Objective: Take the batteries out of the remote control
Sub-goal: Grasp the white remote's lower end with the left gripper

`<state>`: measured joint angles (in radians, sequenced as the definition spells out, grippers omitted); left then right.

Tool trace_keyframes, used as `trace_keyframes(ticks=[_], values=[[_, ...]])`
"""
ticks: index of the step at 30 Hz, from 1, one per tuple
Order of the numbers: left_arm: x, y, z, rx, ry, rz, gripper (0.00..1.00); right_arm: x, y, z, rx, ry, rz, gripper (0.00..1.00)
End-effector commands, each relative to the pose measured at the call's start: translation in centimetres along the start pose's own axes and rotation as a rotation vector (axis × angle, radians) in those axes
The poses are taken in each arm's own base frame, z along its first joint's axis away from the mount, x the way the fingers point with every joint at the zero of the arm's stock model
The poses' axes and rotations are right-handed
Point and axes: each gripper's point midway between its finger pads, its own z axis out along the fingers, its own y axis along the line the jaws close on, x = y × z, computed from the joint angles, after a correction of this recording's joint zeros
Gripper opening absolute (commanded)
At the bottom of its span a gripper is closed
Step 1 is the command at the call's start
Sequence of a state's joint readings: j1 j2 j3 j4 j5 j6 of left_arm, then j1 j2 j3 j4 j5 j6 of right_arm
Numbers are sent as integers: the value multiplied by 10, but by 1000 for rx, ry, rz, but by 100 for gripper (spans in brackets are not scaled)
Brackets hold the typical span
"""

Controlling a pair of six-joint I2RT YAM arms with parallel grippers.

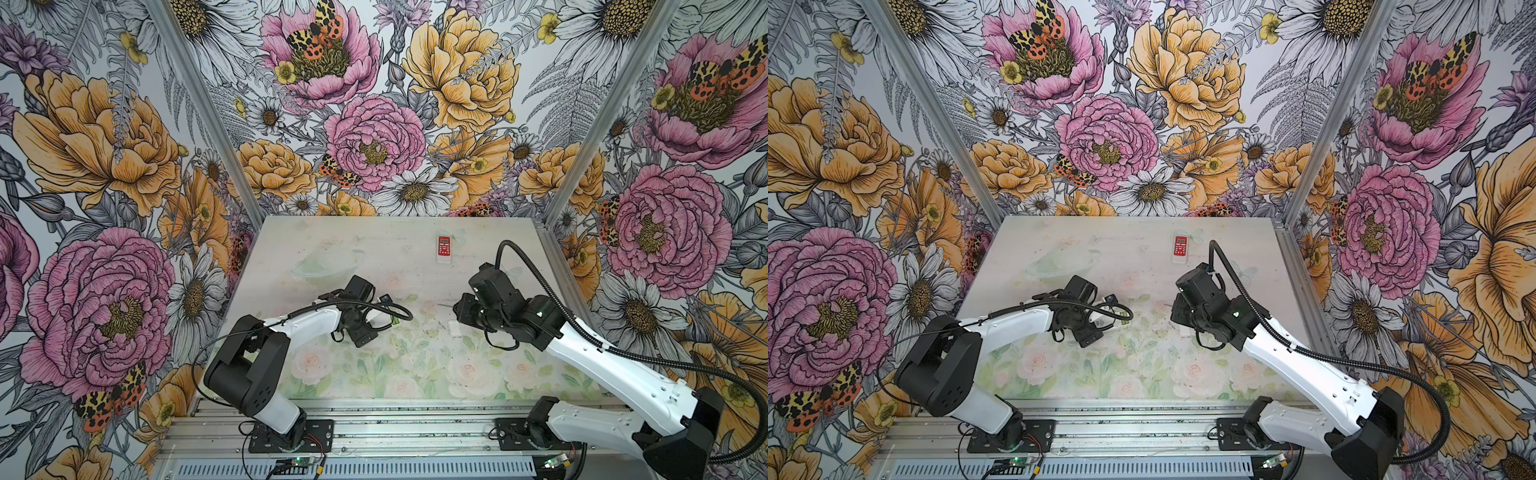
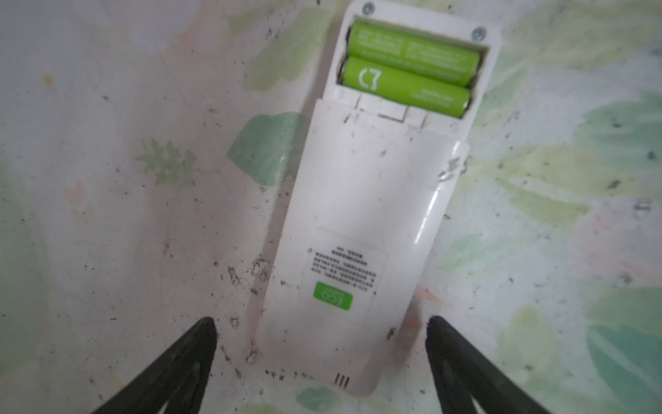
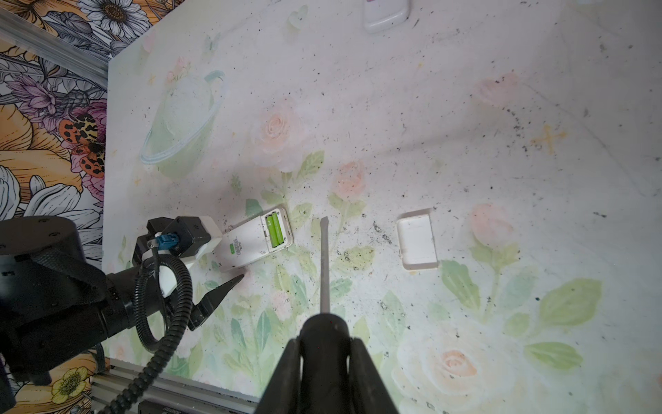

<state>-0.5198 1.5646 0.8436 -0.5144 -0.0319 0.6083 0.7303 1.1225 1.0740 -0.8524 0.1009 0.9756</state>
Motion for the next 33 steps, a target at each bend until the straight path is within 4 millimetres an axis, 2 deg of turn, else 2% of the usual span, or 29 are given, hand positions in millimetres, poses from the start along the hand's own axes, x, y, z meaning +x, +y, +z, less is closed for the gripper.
trace_keyframes(ticks=[1,5,10,18,22,28,31,33], values=[[-1,5,2,12,5,7,92,-3,8,-5,-36,-19,-16,0],[-4,4,4,31,-3,-1,85,-2,7,-6,-39,-21,-17,0],[-5,-4,8,77,2,-2,67,0,6,-5,-37,-16,-19,0],[-6,-15,4,93,-25,11,56,2,3,-5,-34,-17,-20,0],[-9,-21,2,83,-56,24,54,7,6,0,-41,17,-54,0],[-20,-30,-5,42,-117,84,43,17,10,10,-33,67,-81,0],[-27,-44,-11,49,-150,145,40,20,15,16,-16,71,-87,0],[-32,-51,-15,29,-176,172,38,31,27,21,-20,104,-129,0]])
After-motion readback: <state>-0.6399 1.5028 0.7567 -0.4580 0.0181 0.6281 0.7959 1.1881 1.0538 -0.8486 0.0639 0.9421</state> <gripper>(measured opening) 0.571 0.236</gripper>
